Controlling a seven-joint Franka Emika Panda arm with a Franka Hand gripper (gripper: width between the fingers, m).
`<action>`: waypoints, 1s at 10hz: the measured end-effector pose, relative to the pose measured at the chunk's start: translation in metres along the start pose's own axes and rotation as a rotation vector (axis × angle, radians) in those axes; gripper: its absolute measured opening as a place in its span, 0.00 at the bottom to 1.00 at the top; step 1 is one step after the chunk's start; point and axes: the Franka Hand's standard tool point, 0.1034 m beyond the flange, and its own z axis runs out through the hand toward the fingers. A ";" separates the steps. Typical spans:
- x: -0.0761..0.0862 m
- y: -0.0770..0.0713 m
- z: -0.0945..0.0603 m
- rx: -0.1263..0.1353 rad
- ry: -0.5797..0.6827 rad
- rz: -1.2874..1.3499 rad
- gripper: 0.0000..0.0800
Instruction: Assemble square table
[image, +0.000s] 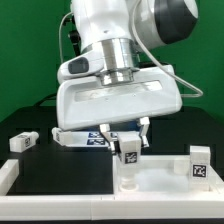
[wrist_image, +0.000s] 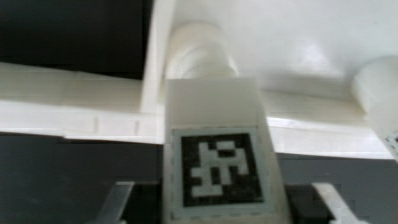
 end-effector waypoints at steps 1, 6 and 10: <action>0.001 -0.001 0.000 -0.005 0.003 0.014 0.36; -0.002 0.014 0.004 -0.030 0.014 0.034 0.36; 0.003 0.015 0.014 -0.049 0.039 0.066 0.36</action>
Offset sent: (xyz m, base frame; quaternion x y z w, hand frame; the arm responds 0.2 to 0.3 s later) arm 0.0076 -0.0125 -0.0097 -0.0281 0.0121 0.0045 0.9995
